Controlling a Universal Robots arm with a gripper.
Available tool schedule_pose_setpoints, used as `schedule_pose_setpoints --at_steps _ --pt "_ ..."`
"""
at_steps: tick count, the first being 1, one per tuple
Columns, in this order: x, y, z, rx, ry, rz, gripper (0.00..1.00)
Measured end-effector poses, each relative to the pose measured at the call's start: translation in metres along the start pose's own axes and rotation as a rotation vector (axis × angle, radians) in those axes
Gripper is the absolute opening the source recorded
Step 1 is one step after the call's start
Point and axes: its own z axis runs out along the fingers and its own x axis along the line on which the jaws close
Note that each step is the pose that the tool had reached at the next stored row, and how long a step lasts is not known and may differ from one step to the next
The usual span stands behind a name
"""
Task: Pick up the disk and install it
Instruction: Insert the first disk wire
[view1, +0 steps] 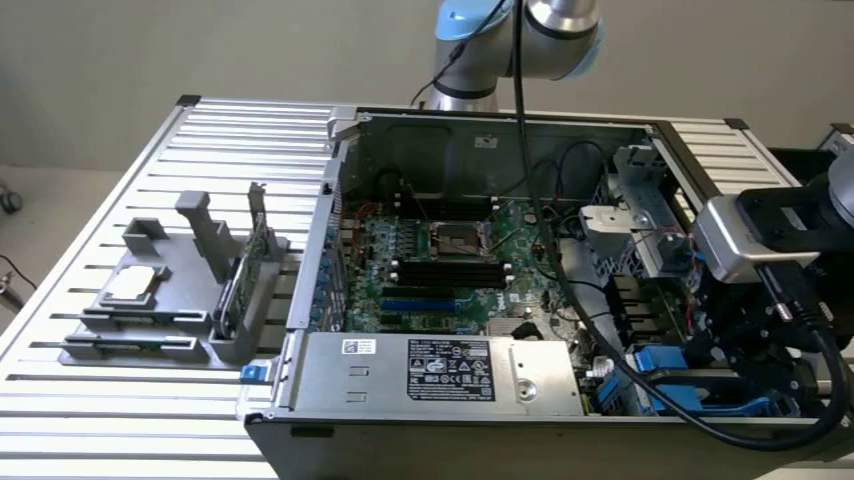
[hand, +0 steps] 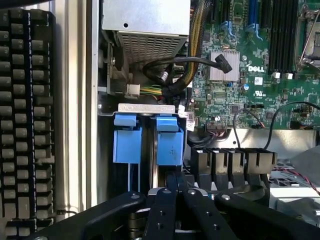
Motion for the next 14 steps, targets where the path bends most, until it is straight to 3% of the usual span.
schedule_pose_setpoints --at_steps 5,7,14 --pt "0.003 0.0 0.0045 0.0 -0.0009 0.0 0.11" --pt "0.002 0.0 0.0023 0.0 -0.0056 0.0 0.11" --pt "0.0 0.0001 -0.0291 -0.0001 -0.006 0.0 0.11"
